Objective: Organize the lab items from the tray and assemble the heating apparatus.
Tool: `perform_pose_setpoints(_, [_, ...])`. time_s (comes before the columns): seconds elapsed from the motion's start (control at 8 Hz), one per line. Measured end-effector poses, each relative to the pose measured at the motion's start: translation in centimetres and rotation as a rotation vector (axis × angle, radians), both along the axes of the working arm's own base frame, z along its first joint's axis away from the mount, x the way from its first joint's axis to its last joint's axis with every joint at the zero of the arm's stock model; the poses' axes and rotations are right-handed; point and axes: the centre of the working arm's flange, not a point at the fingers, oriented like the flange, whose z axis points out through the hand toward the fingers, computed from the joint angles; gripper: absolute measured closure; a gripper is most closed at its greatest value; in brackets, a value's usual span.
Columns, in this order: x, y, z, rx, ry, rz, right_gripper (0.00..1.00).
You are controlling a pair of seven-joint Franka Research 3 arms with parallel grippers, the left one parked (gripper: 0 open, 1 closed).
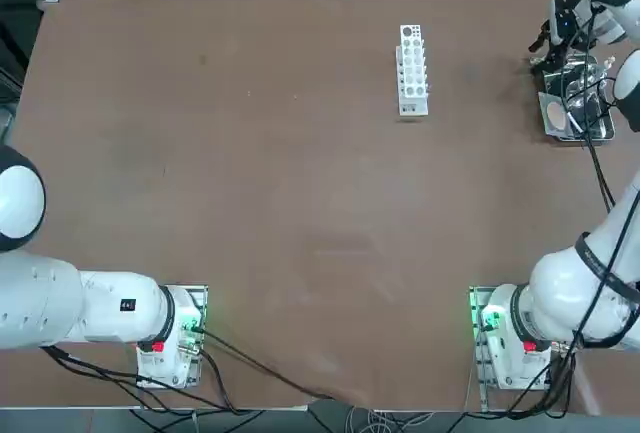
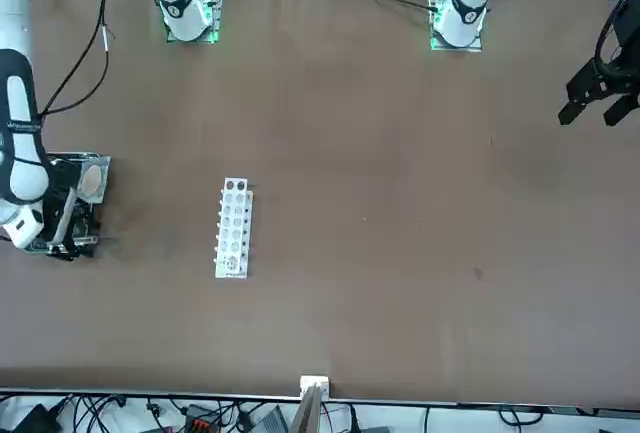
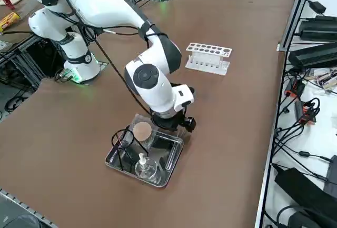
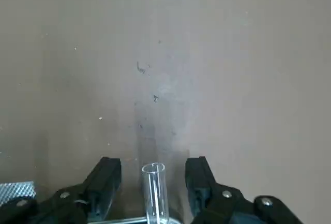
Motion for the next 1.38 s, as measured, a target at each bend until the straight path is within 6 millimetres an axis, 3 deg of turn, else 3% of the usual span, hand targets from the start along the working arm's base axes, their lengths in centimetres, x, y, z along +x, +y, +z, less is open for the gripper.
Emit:
perform_pose_setpoints(0.25, [-0.2, -0.6, -0.1, -0.003, -0.003, 0.0, 0.32])
perform_pose_setpoints(1.38, [-0.5, -1.1, -1.3, -0.007, 0.002, -0.008, 0.5])
